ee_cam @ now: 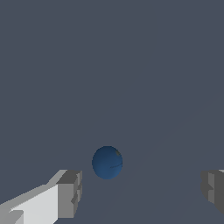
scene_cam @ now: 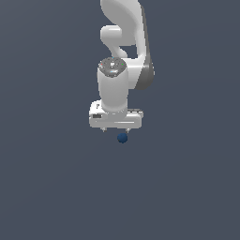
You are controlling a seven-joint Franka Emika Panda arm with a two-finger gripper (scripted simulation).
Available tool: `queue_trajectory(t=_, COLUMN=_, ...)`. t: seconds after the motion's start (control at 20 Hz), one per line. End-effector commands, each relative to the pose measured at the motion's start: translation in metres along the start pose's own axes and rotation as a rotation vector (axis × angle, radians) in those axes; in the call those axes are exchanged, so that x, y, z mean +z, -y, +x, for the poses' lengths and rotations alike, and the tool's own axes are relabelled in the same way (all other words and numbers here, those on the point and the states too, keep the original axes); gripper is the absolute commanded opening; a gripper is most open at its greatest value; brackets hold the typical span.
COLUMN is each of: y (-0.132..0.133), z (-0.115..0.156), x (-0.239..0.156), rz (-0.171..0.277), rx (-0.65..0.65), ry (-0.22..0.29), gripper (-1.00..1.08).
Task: Pick up the object and move it to a goal position.
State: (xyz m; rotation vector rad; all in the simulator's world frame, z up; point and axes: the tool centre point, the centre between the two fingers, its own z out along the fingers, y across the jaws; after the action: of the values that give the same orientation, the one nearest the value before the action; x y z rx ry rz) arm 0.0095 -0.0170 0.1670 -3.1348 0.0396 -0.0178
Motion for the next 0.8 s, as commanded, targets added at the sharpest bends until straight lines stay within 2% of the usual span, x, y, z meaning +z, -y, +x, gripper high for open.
queue_trajectory(t=0.0, y=0.0, z=0.0, x=0.0, rz=0.0, rx=0.0, ry=0.0, gripper=1.0)
queue_trajectory(t=0.45, y=0.002, z=0.011, x=-0.013, rz=-0.014, rx=-0.05, ry=-0.027, gripper=1.0)
queue_trajectory(t=0.75, y=0.003, z=0.008, x=-0.008, rz=-0.014, rx=-0.056, ry=-0.024, gripper=1.0)
